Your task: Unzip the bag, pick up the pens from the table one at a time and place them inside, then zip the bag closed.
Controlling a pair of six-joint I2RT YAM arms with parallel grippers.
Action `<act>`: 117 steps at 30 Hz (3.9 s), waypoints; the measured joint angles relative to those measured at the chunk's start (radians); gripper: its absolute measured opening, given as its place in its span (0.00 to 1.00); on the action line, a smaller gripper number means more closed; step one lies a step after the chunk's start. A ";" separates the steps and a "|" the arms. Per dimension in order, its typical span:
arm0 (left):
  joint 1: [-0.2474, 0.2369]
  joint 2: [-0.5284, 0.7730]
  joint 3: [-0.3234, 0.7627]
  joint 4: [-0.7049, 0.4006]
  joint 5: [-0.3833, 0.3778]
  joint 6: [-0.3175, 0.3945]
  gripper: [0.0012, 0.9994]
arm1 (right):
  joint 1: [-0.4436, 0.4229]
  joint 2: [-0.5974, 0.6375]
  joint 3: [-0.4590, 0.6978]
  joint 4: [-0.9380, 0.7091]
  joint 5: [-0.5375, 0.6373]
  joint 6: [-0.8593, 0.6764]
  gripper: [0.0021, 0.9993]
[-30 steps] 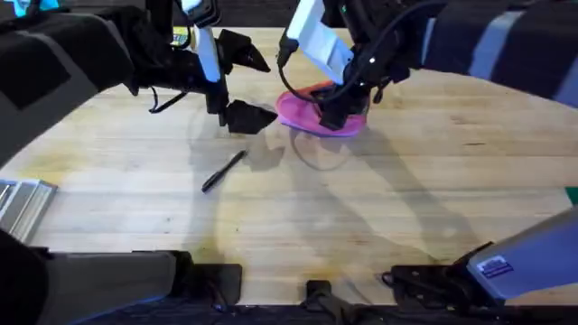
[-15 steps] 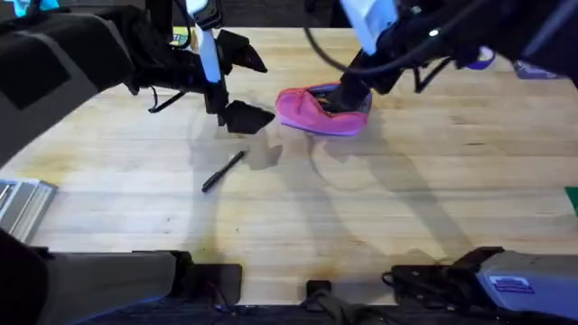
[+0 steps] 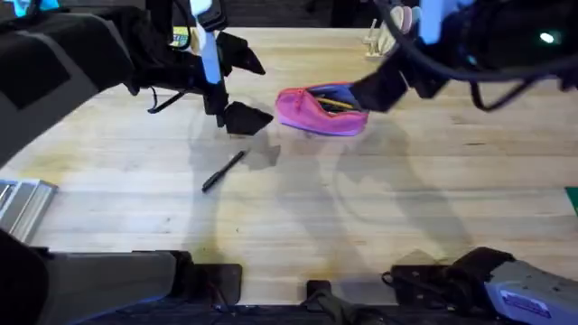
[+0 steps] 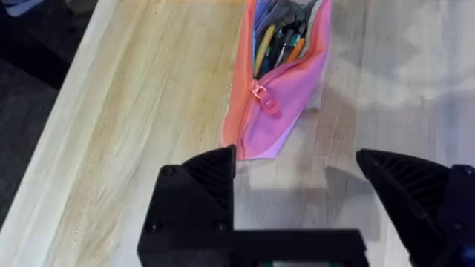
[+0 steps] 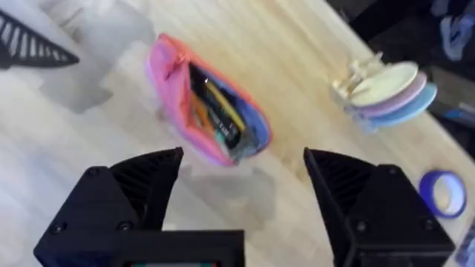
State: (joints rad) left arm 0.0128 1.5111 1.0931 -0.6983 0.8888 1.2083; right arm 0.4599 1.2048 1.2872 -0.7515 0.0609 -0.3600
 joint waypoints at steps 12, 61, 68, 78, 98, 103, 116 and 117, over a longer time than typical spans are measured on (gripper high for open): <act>0.000 -0.100 0.000 -0.078 -0.183 -0.028 0.99 | 0.000 -0.189 -0.057 -0.099 -0.002 0.166 1.00; 0.000 -0.446 0.000 -0.524 -0.689 -0.588 1.00 | 0.000 -0.319 -0.113 -0.169 0.082 0.409 1.00; -0.053 -0.349 0.000 -0.495 -0.711 -0.595 1.00 | 0.000 -0.320 -0.113 -0.169 0.082 0.409 1.00; -0.107 -0.181 -0.006 -0.405 -0.745 -0.626 1.00 | 0.000 -0.320 -0.113 -0.169 0.082 0.409 1.00; -0.144 -0.119 -0.165 -0.221 -0.766 -0.641 1.00 | 0.000 -0.320 -0.113 -0.169 0.127 0.409 1.00; -0.151 -0.040 -0.174 -0.173 -0.807 -0.643 1.00 | 0.000 -0.319 -0.113 -0.169 0.127 0.409 1.00; -0.208 0.061 -0.165 -0.131 -0.855 -0.677 1.00 | 0.000 -0.319 -0.113 -0.169 0.129 0.409 1.00; -0.209 0.065 -0.162 -0.133 -0.855 -0.677 1.00 | 0.000 -0.319 -0.113 -0.169 0.130 0.409 1.00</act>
State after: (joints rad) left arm -0.1959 1.5760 0.9307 -0.8316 0.0334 0.5309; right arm 0.4599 0.8853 1.1740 -0.9207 0.1905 0.0490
